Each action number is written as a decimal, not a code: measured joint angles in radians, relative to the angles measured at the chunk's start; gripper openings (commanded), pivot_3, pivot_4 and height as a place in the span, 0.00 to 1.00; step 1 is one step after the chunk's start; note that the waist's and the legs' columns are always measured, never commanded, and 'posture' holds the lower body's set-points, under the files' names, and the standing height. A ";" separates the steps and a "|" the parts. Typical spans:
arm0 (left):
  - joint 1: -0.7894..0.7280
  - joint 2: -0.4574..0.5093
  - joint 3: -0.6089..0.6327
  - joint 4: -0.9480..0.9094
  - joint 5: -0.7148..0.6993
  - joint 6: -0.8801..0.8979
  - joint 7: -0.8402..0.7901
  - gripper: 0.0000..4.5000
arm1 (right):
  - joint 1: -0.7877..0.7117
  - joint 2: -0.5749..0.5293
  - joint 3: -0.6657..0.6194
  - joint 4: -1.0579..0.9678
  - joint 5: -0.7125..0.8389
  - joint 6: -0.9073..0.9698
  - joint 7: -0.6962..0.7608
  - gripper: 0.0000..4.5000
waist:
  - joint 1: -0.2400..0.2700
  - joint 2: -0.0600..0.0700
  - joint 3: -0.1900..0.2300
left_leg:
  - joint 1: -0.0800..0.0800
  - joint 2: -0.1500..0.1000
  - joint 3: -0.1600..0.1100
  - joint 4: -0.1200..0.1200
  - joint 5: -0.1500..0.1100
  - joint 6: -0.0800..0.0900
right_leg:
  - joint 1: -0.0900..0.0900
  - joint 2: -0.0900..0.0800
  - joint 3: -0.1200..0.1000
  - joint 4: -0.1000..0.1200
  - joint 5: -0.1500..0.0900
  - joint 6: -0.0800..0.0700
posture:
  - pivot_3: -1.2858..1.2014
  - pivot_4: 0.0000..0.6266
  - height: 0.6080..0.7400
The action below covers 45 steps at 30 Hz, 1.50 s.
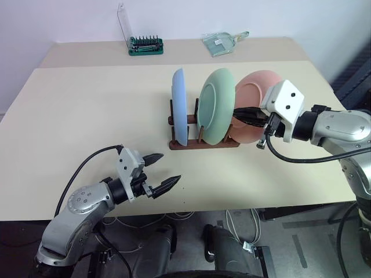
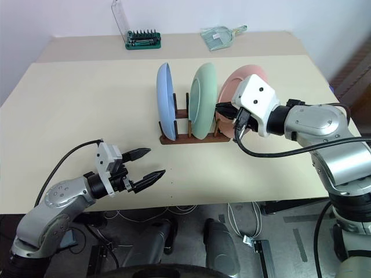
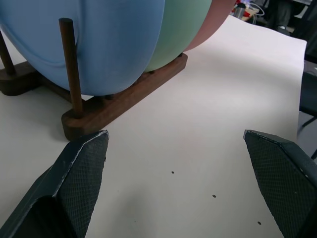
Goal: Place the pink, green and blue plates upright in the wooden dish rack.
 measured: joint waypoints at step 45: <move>-0.078 -0.017 -0.040 0.047 0.001 0.005 -0.026 1.00 | 0.112 -0.083 -0.173 0.034 -0.095 -0.040 0.013 0.02 | 0.023 0.005 -0.002 | 0.002 0.001 0.004 0.003 0.000 0.001 | 0.002 0.000 0.002 0.002 0.001 0.000 | 0.52 0.24 1.00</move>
